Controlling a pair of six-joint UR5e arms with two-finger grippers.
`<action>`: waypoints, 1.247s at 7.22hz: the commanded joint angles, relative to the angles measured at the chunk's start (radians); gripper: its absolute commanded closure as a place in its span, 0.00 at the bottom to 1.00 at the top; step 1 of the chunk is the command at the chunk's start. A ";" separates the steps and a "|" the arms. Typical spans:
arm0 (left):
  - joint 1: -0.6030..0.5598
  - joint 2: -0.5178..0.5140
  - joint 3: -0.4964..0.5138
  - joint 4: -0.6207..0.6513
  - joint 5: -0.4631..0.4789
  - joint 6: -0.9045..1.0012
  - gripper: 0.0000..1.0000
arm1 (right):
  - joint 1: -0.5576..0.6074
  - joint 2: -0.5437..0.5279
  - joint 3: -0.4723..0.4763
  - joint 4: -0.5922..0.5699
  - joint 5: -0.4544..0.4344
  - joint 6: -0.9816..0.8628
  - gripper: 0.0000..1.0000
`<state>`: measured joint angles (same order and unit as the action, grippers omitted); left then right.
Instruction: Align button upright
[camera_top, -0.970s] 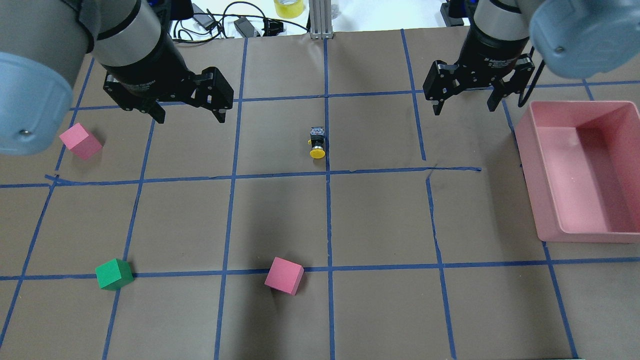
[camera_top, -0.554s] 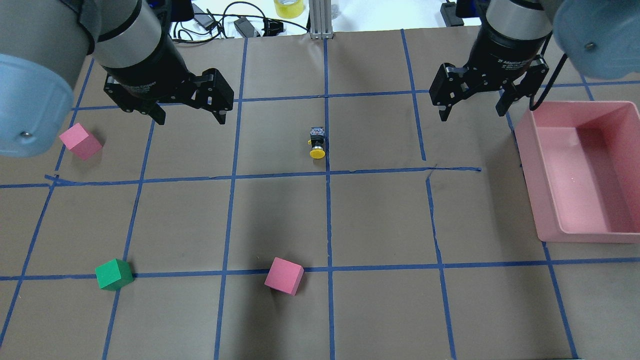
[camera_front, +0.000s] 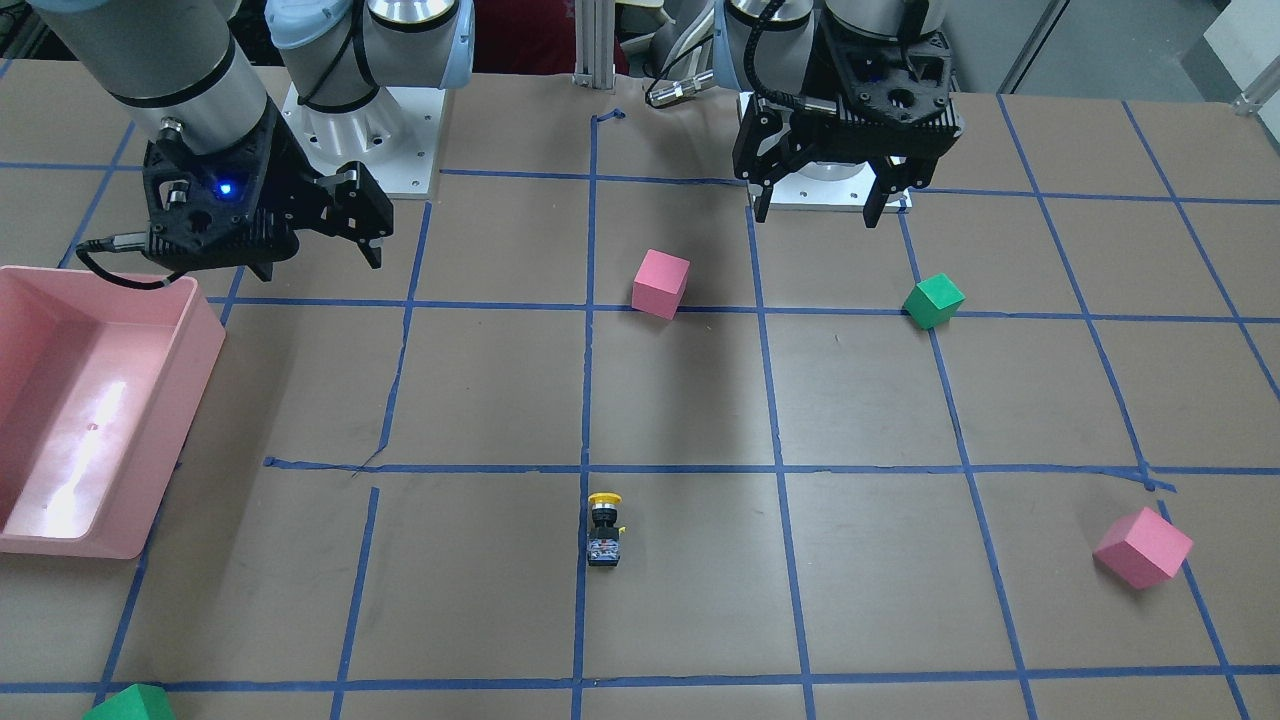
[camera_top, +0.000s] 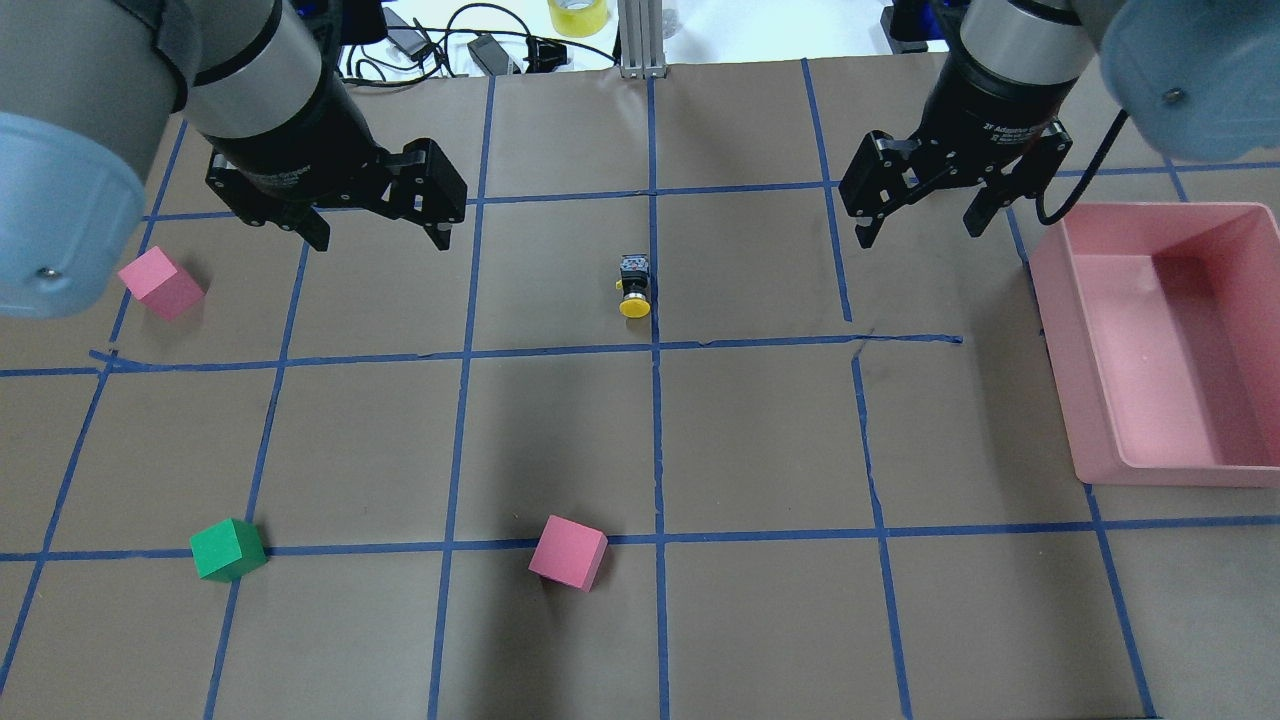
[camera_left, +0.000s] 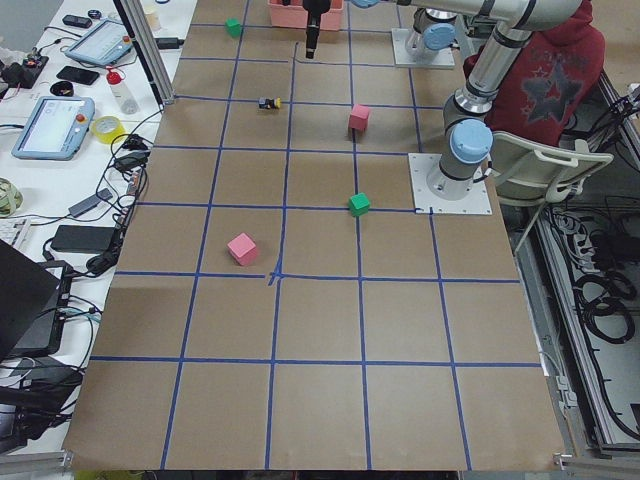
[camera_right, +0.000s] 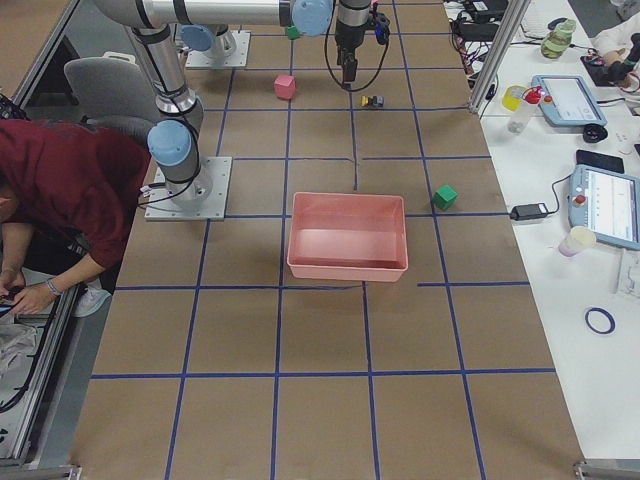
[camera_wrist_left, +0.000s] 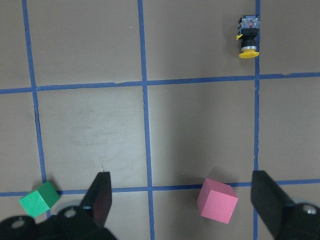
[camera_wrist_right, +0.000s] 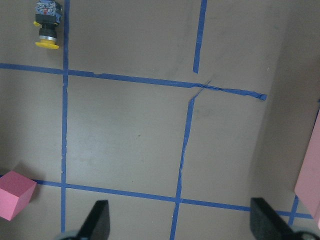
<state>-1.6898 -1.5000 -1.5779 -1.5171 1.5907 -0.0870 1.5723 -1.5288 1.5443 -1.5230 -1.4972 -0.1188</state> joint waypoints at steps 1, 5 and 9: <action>-0.002 0.003 -0.010 0.003 -0.003 -0.006 0.00 | 0.000 0.001 0.002 -0.002 0.008 -0.001 0.00; -0.004 0.015 -0.043 0.014 -0.005 -0.010 0.00 | -0.001 0.002 -0.003 -0.008 0.037 0.001 0.00; -0.005 0.014 -0.187 0.279 -0.005 -0.055 0.00 | -0.002 0.001 -0.001 -0.008 0.035 -0.001 0.00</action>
<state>-1.6941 -1.4858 -1.6844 -1.3844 1.5873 -0.1147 1.5709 -1.5276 1.5420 -1.5307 -1.4627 -0.1194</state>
